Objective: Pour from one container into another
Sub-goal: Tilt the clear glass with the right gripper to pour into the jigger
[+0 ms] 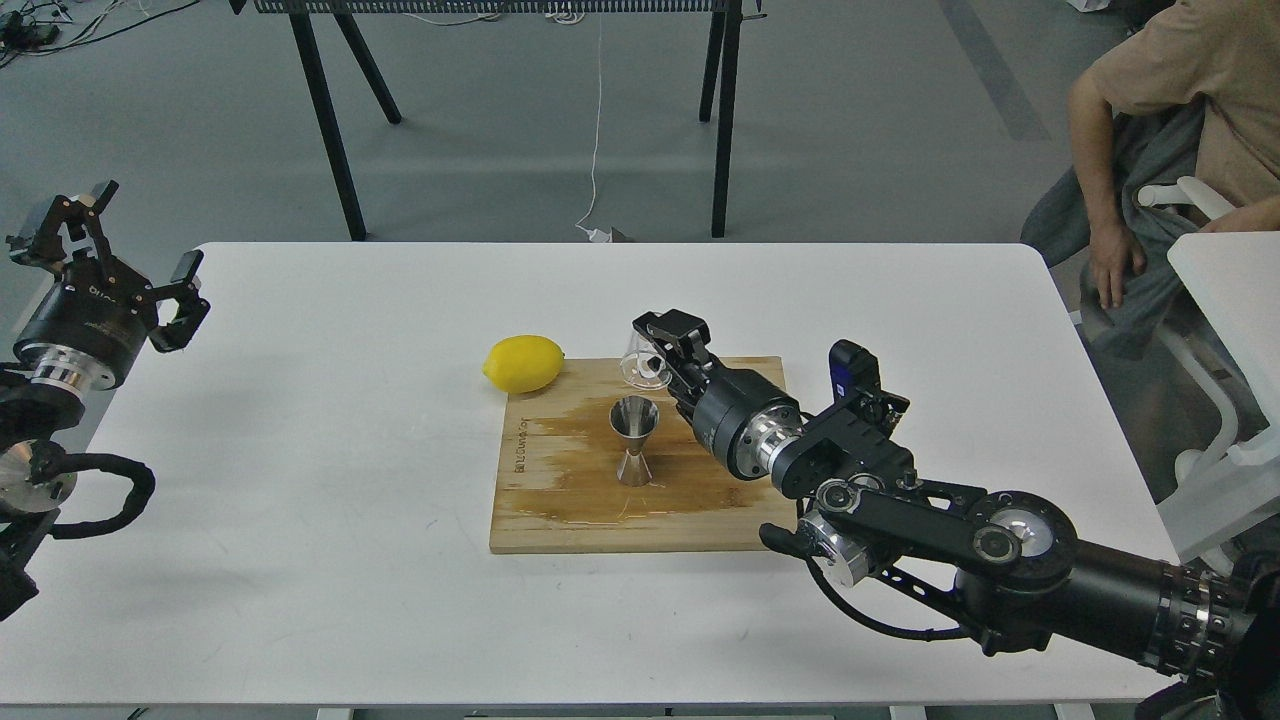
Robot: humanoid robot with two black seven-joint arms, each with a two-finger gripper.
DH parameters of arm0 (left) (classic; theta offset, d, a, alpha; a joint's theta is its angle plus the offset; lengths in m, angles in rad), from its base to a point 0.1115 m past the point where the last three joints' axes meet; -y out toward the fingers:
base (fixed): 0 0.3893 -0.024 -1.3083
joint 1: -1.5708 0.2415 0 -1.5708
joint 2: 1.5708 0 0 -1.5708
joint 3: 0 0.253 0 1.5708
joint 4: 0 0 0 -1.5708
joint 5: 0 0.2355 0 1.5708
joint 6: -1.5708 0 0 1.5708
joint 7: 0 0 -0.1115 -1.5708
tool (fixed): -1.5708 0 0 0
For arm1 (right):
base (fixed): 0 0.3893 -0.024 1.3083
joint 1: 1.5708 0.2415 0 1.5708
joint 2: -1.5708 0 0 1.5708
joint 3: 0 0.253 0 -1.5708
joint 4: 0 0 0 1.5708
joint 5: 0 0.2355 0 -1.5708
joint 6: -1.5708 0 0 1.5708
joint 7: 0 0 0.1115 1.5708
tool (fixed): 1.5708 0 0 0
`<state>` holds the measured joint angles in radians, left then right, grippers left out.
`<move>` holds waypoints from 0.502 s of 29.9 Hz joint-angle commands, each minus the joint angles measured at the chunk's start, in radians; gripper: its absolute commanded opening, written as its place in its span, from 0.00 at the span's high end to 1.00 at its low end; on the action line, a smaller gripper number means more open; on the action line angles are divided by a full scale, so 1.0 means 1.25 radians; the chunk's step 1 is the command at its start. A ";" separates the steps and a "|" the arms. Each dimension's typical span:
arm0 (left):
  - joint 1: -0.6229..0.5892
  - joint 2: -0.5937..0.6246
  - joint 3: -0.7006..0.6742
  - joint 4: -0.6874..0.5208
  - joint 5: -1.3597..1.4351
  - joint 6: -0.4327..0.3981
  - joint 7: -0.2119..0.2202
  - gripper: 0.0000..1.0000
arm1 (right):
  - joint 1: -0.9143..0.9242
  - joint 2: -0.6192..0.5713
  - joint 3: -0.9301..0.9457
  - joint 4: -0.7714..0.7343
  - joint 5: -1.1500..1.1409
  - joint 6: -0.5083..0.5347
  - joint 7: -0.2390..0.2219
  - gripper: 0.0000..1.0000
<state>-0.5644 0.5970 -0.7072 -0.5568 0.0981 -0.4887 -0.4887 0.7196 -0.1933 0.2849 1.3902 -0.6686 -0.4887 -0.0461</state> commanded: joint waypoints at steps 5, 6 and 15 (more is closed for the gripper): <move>0.000 0.000 0.000 0.000 0.000 0.000 0.000 0.02 | 0.028 0.000 -0.038 -0.017 -0.008 0.000 0.000 0.59; 0.001 0.000 0.000 0.000 0.000 0.000 0.000 0.02 | 0.029 0.000 -0.041 -0.019 -0.010 0.000 0.000 0.59; 0.001 0.000 0.000 0.000 0.000 0.000 0.000 0.02 | 0.040 0.001 -0.060 -0.029 -0.010 0.000 0.001 0.59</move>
<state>-0.5632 0.5969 -0.7072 -0.5568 0.0981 -0.4887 -0.4887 0.7665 -0.1924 0.2130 1.3626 -0.6810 -0.4887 -0.0447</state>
